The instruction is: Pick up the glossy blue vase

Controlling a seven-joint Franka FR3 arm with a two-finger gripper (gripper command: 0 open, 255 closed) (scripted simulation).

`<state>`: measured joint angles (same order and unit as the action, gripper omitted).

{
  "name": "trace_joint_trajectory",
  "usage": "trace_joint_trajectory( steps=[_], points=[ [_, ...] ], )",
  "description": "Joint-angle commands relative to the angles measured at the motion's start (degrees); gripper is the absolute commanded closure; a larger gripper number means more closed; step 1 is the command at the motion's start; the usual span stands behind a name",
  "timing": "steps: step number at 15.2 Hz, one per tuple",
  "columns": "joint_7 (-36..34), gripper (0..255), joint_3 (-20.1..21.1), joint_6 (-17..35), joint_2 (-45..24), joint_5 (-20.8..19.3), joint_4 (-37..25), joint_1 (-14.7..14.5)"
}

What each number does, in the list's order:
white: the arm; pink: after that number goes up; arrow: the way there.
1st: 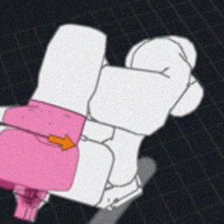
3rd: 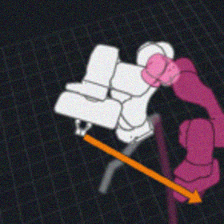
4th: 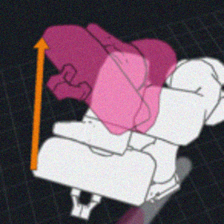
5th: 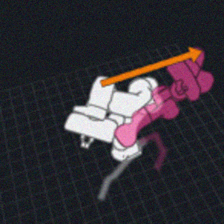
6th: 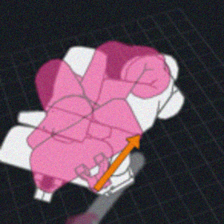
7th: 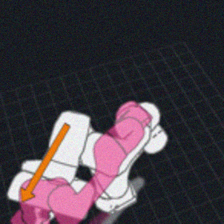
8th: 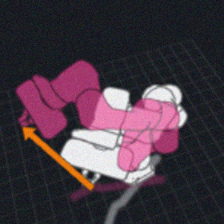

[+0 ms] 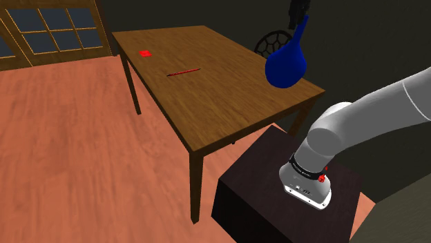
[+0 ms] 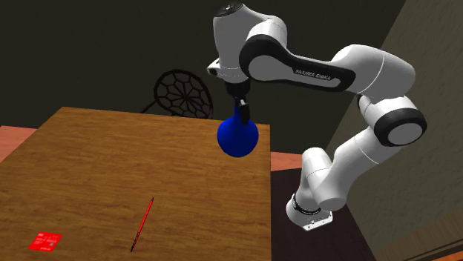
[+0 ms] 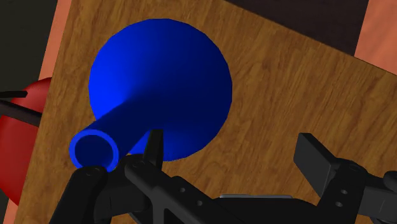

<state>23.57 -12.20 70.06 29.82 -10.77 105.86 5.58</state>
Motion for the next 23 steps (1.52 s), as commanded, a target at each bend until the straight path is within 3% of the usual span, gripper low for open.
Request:
trace_joint_trajectory(
  steps=[1, 5, 14, 15, 23],
  points=[
    [2.8, 0, -2.2, -2.0, -2.3, -0.3, -4.9, 0.4],
    [8.2, 0, -6.5, -5.6, -8.3, 0.0, -15.5, 1.0],
    [6.9, 0, -6.3, 0.4, -4.5, -0.6, -5.8, 1.3],
    [6.9, 255, -6.3, 0.2, -4.5, -0.6, -6.0, 1.3],
    [7.0, 255, -6.3, 0.2, -4.6, -0.6, -6.0, 1.3]
  ],
)
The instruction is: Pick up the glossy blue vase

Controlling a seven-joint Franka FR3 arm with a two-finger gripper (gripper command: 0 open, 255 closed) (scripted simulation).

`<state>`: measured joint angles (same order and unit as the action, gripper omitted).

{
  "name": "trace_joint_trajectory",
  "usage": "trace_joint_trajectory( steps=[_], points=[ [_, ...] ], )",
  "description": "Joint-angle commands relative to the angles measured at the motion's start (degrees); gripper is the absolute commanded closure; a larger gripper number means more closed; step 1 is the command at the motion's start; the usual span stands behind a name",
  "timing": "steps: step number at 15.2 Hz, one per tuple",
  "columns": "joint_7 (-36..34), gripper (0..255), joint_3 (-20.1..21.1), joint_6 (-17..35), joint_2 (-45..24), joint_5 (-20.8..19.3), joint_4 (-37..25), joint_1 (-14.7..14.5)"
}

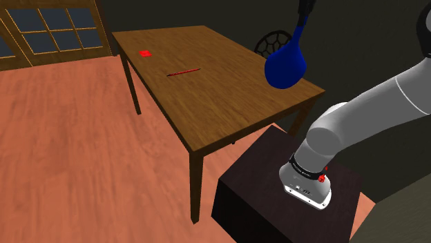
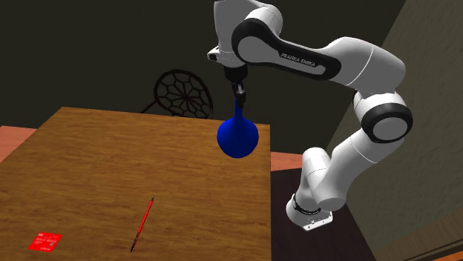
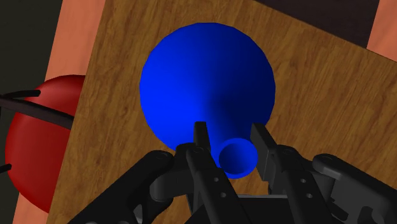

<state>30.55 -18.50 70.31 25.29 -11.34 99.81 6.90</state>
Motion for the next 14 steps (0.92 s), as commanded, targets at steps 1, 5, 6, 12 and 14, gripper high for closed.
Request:
trace_joint_trajectory(
  steps=[1, 5, 6, 12, 14],
  points=[
    [-0.1, 255, 0.0, 0.1, 0.1, 0.0, 0.3, 0.0],
    [0.6, 255, 0.0, -3.0, -1.8, 0.3, -4.7, -0.2],
    [0.7, 255, -0.1, -3.8, -2.3, 0.4, -6.0, -0.2],
    [2.0, 255, -0.5, -8.8, -5.8, 0.9, -14.4, -0.4],
    [2.5, 255, -0.7, -10.5, -7.2, 1.1, -17.5, -0.5]
  ],
)
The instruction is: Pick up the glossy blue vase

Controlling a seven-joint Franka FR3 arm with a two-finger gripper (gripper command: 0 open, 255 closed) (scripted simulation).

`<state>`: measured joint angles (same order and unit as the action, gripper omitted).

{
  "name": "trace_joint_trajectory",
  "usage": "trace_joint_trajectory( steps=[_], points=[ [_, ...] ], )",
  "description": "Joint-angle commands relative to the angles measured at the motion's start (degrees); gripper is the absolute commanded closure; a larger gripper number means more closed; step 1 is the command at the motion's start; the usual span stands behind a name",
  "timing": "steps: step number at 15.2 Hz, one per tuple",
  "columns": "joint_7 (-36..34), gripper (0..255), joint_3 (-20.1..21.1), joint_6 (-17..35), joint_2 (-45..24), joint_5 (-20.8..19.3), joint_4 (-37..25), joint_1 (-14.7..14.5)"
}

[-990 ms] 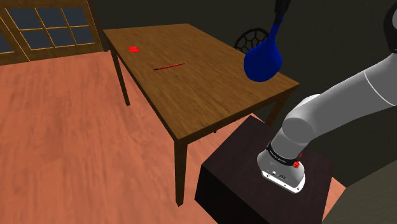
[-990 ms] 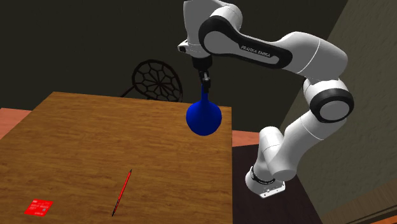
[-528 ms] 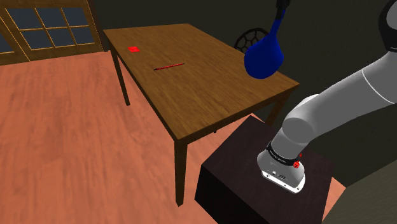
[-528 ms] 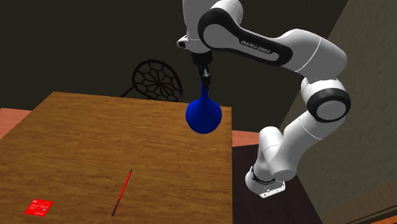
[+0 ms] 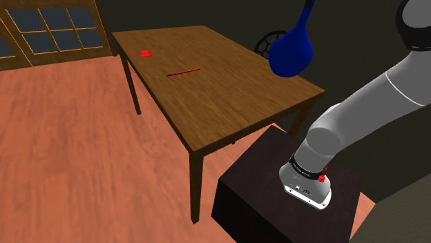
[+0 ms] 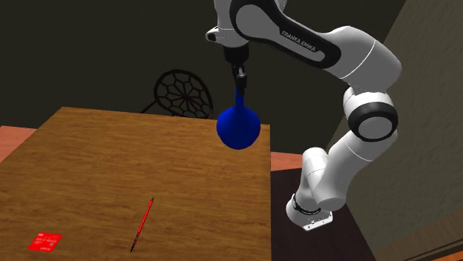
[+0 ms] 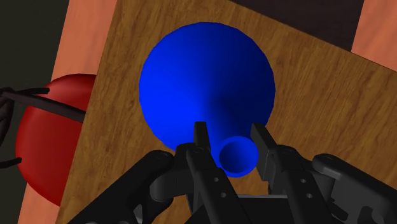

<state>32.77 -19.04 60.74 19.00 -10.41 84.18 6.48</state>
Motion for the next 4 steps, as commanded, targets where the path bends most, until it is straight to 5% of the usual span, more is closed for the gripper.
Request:
trace_joint_trajectory(
  steps=[1, 4],
  points=[
    [0.6, 255, -0.3, -1.8, -1.6, 0.2, -3.5, 0.0],
    [1.0, 255, -0.5, -2.9, -2.5, 0.4, -5.4, -0.1]
  ],
)
